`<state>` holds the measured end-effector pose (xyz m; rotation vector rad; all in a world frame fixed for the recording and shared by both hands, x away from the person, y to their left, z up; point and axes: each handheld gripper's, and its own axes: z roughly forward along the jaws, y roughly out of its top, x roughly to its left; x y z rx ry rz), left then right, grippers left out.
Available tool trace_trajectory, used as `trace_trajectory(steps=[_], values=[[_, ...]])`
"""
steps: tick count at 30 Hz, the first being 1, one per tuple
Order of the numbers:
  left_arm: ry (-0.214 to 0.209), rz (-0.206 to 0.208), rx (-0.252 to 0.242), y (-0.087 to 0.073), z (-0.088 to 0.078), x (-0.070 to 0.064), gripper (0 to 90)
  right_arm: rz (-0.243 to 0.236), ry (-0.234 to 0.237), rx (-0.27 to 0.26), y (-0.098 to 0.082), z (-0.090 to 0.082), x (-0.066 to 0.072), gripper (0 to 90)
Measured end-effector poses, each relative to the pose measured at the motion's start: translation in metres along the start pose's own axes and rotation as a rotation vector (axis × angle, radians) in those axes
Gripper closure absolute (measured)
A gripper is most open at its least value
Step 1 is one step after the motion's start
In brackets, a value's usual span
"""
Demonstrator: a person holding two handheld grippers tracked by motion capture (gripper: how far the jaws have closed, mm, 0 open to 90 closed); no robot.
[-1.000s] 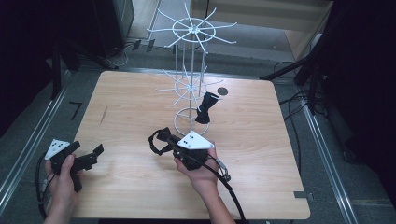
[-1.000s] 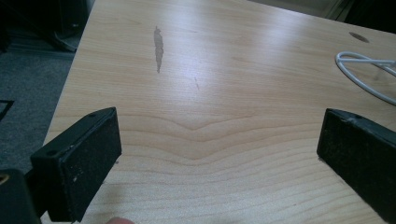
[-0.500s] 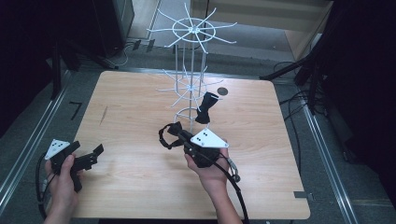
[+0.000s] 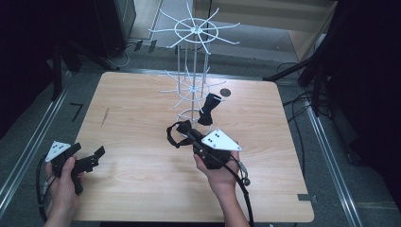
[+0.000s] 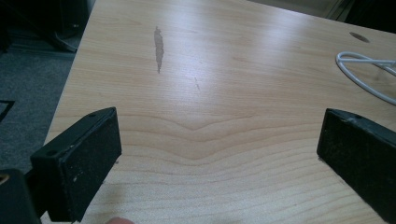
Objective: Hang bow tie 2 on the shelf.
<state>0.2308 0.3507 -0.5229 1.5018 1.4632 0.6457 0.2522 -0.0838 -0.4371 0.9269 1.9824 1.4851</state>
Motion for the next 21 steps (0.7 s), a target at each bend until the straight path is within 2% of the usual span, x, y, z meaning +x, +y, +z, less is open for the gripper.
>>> trace_trajectory(steps=[21], values=[[-0.001, 0.002, 0.002, 0.0, 0.0, 0.0, 0.2, 0.018, -0.027, -0.057, 0.012, -0.026, -0.01, 78.8]])
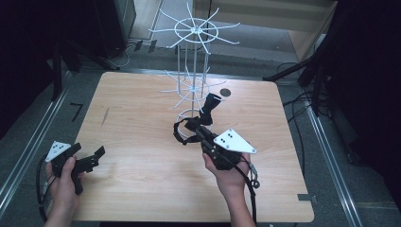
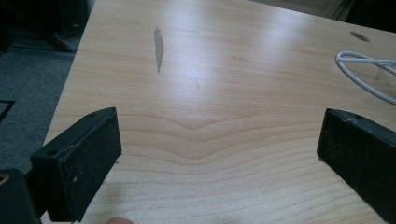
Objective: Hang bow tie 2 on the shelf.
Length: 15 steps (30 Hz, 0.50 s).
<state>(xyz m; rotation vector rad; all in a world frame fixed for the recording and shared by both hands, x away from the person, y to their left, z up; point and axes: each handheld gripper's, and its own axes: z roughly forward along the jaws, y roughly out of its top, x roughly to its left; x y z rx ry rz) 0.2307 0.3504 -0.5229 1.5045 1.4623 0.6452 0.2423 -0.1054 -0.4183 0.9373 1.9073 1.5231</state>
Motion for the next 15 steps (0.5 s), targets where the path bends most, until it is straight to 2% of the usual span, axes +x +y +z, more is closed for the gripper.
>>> trace_trajectory(steps=[15], values=[[0.002, 0.003, 0.004, 0.0, 0.0, 0.0, 0.2, 0.004, -0.02, -0.034, 0.009, -0.016, -0.007, 78.8]])
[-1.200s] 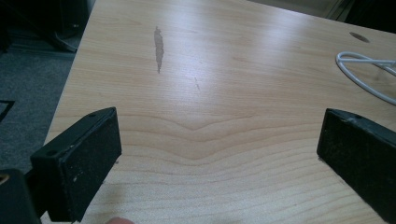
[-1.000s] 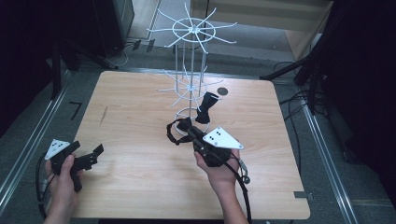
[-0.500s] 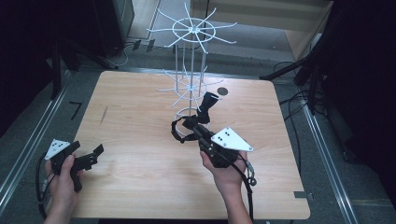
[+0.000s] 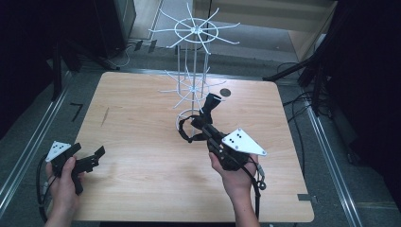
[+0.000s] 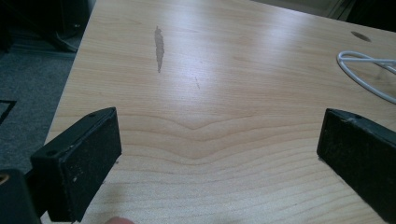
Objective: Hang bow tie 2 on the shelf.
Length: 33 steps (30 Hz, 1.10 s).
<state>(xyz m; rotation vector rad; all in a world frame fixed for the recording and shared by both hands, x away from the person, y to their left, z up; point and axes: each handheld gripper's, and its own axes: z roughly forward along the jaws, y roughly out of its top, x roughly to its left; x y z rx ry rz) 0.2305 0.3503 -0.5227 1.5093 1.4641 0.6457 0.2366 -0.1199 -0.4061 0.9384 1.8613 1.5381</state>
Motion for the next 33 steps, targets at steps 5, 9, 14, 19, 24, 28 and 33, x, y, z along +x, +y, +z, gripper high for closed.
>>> trace_trajectory(steps=[5, 9, 14, 19, 24, 28, 33], values=[[0.001, -0.002, -0.001, 0.0, 0.0, 0.0, 0.2, -0.005, -0.006, -0.011, 0.004, -0.003, -0.002, 78.8], [0.0, -0.001, -0.001, 0.0, 0.0, 0.0, 0.2, -0.008, -0.011, -0.013, 0.005, -0.005, -0.004, 78.8], [0.001, 0.0, 0.0, 0.0, 0.0, 0.0, 0.2, -0.016, -0.022, -0.02, 0.008, -0.007, -0.007, 78.8], [0.001, 0.001, 0.001, 0.0, 0.0, 0.0, 0.2, -0.015, -0.031, -0.024, 0.01, -0.009, -0.01, 78.8], [0.001, 0.002, 0.001, 0.0, 0.0, 0.0, 0.2, -0.014, -0.047, -0.024, 0.011, -0.01, -0.015, 78.8], [-0.001, 0.002, 0.002, 0.0, 0.0, 0.0, 0.2, -0.015, -0.051, -0.024, 0.012, -0.009, -0.018, 78.8], [0.0, 0.002, 0.002, 0.0, 0.0, 0.0, 0.2, -0.013, -0.056, -0.023, 0.013, -0.007, -0.02, 78.8]])
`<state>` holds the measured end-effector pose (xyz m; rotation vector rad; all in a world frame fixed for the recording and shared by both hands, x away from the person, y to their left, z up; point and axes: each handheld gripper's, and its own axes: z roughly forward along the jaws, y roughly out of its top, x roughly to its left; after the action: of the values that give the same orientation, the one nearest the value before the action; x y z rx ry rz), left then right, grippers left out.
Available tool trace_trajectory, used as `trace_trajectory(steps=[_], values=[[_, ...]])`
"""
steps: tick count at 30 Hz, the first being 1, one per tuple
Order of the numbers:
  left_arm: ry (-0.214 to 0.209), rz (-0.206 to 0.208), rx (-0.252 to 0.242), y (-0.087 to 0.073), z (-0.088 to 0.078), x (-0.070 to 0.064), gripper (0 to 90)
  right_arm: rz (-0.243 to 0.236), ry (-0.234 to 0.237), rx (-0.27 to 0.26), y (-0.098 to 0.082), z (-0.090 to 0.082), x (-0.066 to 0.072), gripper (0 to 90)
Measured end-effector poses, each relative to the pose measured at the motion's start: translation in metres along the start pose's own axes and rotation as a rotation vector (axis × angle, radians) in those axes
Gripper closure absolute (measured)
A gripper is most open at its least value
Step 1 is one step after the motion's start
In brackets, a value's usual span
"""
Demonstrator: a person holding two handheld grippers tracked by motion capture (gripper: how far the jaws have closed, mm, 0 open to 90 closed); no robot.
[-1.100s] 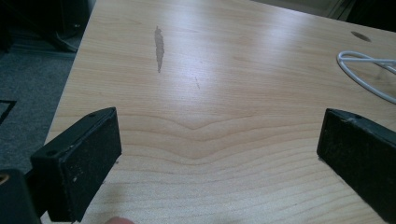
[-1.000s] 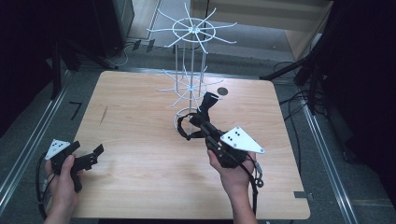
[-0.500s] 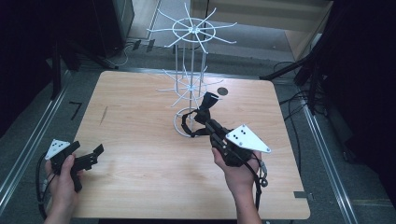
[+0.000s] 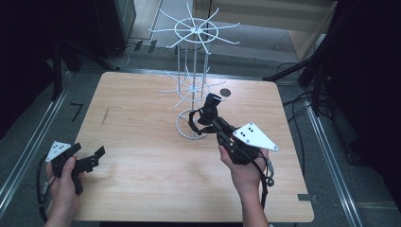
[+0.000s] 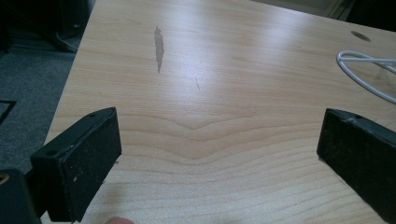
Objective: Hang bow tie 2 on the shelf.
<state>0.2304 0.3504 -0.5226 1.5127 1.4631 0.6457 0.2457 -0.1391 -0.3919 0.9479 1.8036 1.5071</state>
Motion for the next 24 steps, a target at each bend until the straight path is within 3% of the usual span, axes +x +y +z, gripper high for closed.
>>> trace_trajectory(steps=[24], values=[[-0.001, -0.001, -0.001, 0.0, 0.0, 0.0, 0.2, 0.033, -0.014, 0.044, -0.005, 0.03, -0.01, 78.8]])
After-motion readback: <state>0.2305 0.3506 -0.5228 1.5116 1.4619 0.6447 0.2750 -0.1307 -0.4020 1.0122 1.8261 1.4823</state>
